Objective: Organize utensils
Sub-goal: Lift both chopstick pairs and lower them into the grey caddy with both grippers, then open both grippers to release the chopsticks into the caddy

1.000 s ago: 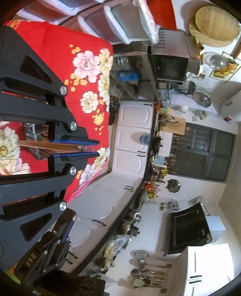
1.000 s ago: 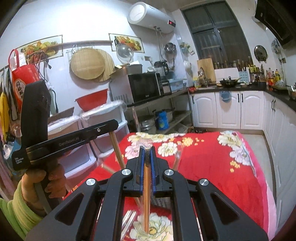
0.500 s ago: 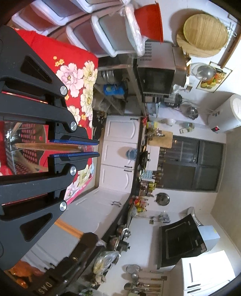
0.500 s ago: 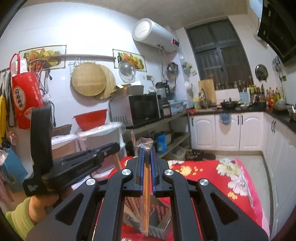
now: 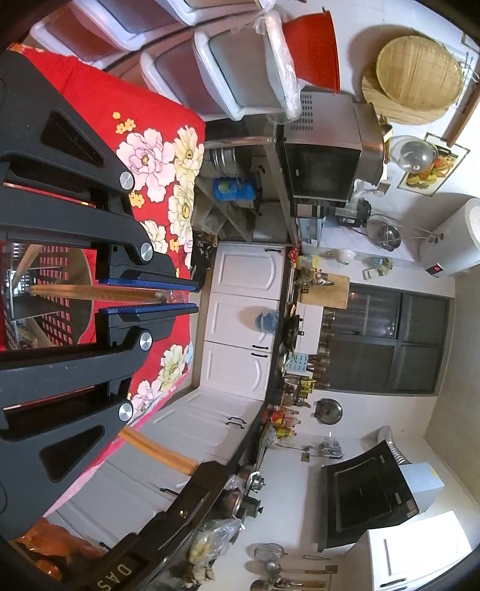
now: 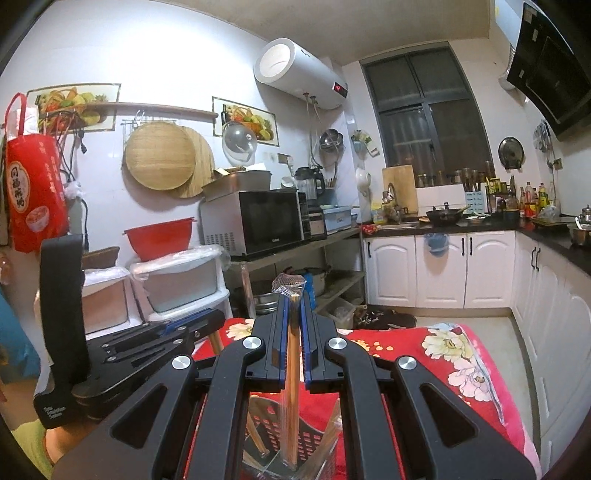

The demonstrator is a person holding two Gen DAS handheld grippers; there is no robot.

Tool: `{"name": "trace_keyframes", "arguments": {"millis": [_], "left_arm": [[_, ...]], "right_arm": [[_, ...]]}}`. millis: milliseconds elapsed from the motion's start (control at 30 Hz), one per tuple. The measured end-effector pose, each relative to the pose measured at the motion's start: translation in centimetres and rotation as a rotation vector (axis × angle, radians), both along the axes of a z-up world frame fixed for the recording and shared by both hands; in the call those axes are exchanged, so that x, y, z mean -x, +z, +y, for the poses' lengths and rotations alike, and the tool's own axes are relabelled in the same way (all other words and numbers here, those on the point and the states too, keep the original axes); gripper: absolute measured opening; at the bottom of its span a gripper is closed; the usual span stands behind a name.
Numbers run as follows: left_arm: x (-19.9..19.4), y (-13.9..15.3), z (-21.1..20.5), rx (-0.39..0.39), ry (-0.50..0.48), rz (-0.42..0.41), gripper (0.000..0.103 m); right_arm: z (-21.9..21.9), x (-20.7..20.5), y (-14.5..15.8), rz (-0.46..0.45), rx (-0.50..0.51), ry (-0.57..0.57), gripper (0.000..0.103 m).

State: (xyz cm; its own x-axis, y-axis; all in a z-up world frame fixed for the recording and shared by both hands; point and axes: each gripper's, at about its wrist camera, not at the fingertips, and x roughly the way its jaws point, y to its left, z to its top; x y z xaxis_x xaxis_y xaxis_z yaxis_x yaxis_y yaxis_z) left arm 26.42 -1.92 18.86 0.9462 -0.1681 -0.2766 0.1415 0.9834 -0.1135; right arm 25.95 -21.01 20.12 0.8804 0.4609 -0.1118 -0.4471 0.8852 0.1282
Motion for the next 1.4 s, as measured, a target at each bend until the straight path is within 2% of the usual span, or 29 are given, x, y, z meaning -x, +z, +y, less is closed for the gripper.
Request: {"name": "trace_keyframes", "arguments": {"millis": [700, 1400], "left_arm": [[-2.2, -3.8, -0.2, -0.007, -0.02, 0.053, 0.002], [-2.5, -5.6, -0.6, -0.01, -0.034, 0.095, 0.002]], "right_arm": [[0.8, -2.8, -7.0, 0.099, -0.025, 0.013, 0.006], [-0.2, -2.1, -9.0, 0.149, -0.032, -0.017, 0.007]]}}
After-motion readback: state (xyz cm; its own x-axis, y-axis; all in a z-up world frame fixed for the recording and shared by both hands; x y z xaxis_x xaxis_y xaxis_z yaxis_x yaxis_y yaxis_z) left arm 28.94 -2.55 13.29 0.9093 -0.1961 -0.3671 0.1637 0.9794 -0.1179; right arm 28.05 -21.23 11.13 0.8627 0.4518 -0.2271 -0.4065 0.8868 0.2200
